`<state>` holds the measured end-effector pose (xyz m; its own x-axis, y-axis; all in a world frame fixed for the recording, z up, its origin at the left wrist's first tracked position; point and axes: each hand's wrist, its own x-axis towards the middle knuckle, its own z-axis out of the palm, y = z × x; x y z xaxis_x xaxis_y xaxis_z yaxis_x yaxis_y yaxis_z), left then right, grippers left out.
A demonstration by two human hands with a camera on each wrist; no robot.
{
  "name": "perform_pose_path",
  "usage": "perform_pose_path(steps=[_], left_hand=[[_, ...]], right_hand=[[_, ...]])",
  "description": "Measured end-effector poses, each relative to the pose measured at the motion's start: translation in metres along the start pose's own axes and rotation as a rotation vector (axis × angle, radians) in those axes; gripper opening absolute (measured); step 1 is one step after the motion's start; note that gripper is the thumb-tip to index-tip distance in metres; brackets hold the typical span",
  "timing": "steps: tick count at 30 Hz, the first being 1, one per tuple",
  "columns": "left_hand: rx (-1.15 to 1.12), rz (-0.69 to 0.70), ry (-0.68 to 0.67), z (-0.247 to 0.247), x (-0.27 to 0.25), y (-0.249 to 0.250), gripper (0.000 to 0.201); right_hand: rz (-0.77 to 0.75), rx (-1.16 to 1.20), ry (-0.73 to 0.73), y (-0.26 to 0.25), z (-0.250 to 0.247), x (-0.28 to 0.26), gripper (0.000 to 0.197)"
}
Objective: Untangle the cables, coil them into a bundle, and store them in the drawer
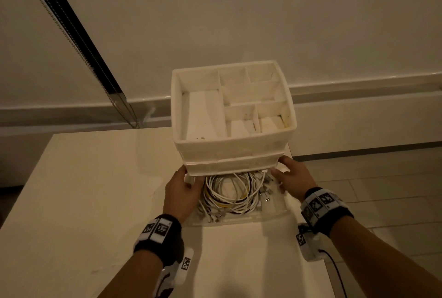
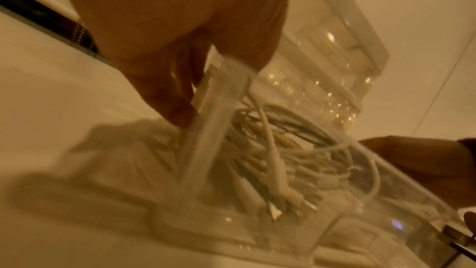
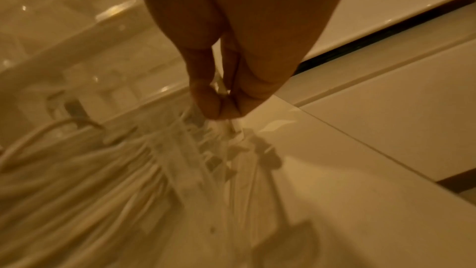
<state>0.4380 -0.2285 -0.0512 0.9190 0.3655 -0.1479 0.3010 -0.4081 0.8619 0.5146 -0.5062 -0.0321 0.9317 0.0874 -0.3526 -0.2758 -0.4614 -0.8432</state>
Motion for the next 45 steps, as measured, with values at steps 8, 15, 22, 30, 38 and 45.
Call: perform_pose_path(steps=[8,15,22,30,38,45], left_hand=[[0.424,0.026,-0.745,-0.07,0.009,-0.03,0.127],[0.409,0.133,-0.717,-0.051,0.001,-0.015,0.152],[0.21,0.152,-0.625,-0.045,0.005,-0.019,0.141],[0.041,0.068,-0.172,-0.012,0.005,-0.021,0.084],[0.116,-0.06,0.094,0.01,0.013,-0.008,0.023],[0.165,0.001,0.042,0.009,0.009,-0.011,0.027]], right_hand=[[0.018,-0.457,-0.518,-0.001,-0.035,-0.015,0.134],[-0.087,-0.656,-0.561,-0.005,-0.041,-0.012,0.146],[-0.107,-0.443,-0.519,0.01,-0.032,-0.004,0.142],[-0.183,-0.362,-0.121,0.02,-0.024,0.004,0.077],[-0.089,-0.129,0.237,0.017,0.006,0.003,0.035],[-0.008,-0.07,0.26,0.012,0.021,-0.004,0.041]])
